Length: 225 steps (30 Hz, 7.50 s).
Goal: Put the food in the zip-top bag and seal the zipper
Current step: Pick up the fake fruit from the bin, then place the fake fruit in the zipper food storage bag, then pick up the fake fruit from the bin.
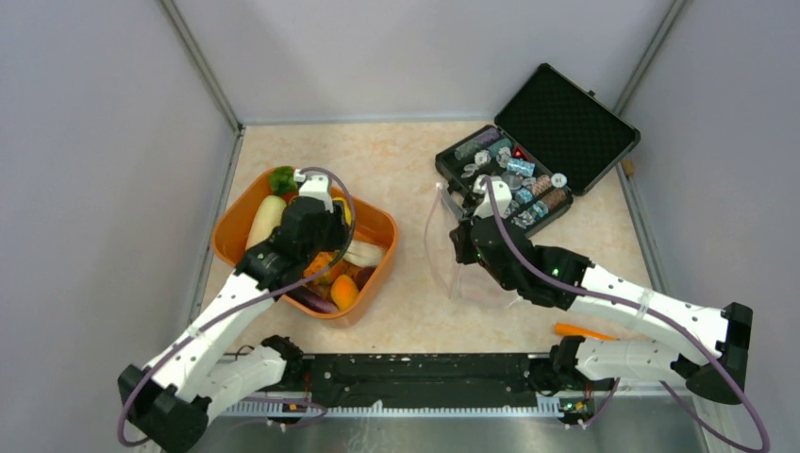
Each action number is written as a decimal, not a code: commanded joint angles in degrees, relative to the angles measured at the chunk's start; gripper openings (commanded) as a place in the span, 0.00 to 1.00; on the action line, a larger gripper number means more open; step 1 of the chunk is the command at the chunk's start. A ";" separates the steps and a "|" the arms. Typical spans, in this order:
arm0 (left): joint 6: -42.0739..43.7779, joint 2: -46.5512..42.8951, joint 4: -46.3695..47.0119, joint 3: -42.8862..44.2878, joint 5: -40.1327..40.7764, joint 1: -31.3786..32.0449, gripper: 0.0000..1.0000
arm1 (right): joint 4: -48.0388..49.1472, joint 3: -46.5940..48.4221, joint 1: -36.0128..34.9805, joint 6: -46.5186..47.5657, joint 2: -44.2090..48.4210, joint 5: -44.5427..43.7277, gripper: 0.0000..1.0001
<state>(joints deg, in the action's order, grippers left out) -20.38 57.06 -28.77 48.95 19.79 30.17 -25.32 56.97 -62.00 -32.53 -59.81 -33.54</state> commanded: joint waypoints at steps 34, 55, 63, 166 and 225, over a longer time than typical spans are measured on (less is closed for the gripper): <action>0.63 3.03 -1.29 18.36 -41.61 11.89 0.00 | 5.15 0.09 0.45 -0.69 -1.66 -0.01 0.00; 0.17 9.69 -7.91 24.82 -31.10 17.12 0.00 | 5.15 1.09 0.47 1.97 -1.47 0.92 0.00; 1.59 14.55 -15.05 30.24 -27.75 19.82 0.00 | 4.62 1.76 0.40 2.01 -1.45 -0.85 0.00; 23.68 27.46 30.11 1.63 -19.07 -26.22 0.99 | 6.61 -3.84 0.23 2.64 12.08 1.71 0.03; 6.62 -8.45 26.80 0.39 -50.15 -18.92 0.17 | 7.91 -3.92 0.23 2.13 9.61 2.57 0.05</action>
<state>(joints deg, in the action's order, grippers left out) -0.69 55.94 -14.81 52.62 -15.59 11.00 -19.55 53.23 -61.95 -30.06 -49.69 -31.35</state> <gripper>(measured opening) 0.637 0.047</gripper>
